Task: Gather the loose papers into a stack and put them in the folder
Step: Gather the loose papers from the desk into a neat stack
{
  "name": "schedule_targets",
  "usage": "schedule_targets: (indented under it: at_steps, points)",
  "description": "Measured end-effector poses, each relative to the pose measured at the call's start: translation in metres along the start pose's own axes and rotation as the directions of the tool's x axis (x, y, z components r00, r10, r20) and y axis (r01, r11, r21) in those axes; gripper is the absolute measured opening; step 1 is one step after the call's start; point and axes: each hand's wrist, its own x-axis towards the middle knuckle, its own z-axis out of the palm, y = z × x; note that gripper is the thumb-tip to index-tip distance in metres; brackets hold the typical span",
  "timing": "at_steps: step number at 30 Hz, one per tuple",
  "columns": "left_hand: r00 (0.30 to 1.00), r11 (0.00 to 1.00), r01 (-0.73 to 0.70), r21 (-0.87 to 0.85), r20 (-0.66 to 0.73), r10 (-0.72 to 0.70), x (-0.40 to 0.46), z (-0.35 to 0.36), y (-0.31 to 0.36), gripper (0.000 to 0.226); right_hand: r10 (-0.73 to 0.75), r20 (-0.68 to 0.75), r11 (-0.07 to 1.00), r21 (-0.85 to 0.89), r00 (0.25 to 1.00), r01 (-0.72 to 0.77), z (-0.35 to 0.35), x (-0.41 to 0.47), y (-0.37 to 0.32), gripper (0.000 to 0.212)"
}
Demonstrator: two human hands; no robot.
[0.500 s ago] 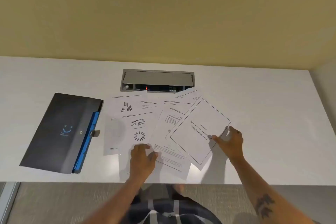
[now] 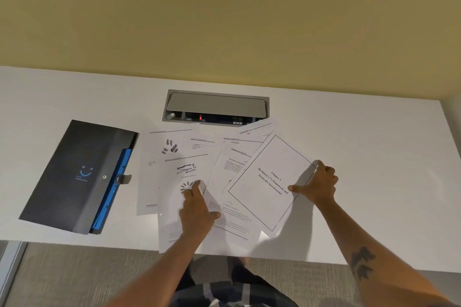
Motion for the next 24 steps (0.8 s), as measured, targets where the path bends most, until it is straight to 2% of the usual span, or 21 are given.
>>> schedule_targets:
  at_steps: [5, 11, 18, 22, 24]
  points:
    - [1.0, 0.999, -0.009, -0.032, 0.017, 0.01, 0.006, 0.005, 0.003, 0.109, -0.076, 0.015, 0.991, -0.109, 0.997, 0.077, -0.005, 0.009, -0.003, 0.14]
    - [1.0, 0.978, 0.03, -0.209, 0.01, -0.028, 0.018, 0.004, 0.014, 0.072, -0.1, 0.022, 0.992, -0.08, 0.995, 0.102, -0.004, 0.014, -0.003, 0.137]
    - [0.998, 0.936, -0.007, -0.351, 0.052, 0.027, 0.03, 0.002, 0.019, 0.059, -0.137, 0.072, 0.988, 0.076, 0.988, 0.131, 0.002, 0.017, -0.002, 0.124]
    - [0.999, 0.926, 0.005, -0.378, 0.044, 0.012, 0.032, 0.002, 0.018, 0.059, -0.141, 0.065, 0.953, 0.277, 0.988, 0.118, 0.011, 0.011, 0.001, 0.109]
    - [1.0, 0.924, -0.002, -0.383, 0.028, 0.014, 0.033, 0.001, 0.017, 0.057, -0.099, 0.036, 0.917, 0.392, 0.994, 0.077, 0.016, 0.004, 0.002, 0.11]
